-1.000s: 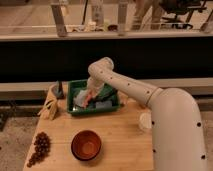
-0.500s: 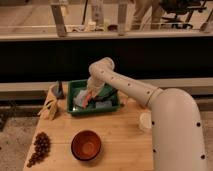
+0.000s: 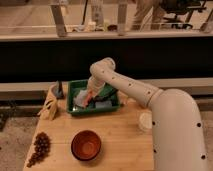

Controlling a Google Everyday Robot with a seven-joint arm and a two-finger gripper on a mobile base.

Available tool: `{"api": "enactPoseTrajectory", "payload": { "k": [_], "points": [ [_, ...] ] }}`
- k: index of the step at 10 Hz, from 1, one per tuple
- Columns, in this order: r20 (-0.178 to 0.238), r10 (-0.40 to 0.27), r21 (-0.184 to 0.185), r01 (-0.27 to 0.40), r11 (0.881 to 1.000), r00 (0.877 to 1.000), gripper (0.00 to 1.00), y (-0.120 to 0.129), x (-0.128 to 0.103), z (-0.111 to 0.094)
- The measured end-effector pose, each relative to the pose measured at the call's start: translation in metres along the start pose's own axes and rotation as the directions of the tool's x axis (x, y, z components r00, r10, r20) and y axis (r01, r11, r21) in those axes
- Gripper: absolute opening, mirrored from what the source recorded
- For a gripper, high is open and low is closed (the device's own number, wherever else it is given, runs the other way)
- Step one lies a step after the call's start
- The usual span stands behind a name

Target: Place pepper in tray

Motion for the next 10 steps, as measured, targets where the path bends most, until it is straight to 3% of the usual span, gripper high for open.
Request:
{"api": "enactPoseTrajectory", "payload": {
  "k": [1, 3, 8, 10],
  "points": [
    [-0.001, 0.001, 0.001, -0.001, 1.000, 1.000, 0.04, 0.0003, 0.0012, 0.0000],
    [-0.010, 0.002, 0.000, -0.002, 1.000, 1.000, 0.21, -0.0035, -0.0005, 0.0012],
    [-0.044, 0.075, 0.004, -0.075, 0.997, 0.996, 0.73, -0.0073, -0.0059, 0.0004],
    [-0.060, 0.098, 0.003, -0.098, 0.995, 0.993, 0.80, -0.0068, -0.0071, -0.0020]
  ]
}}
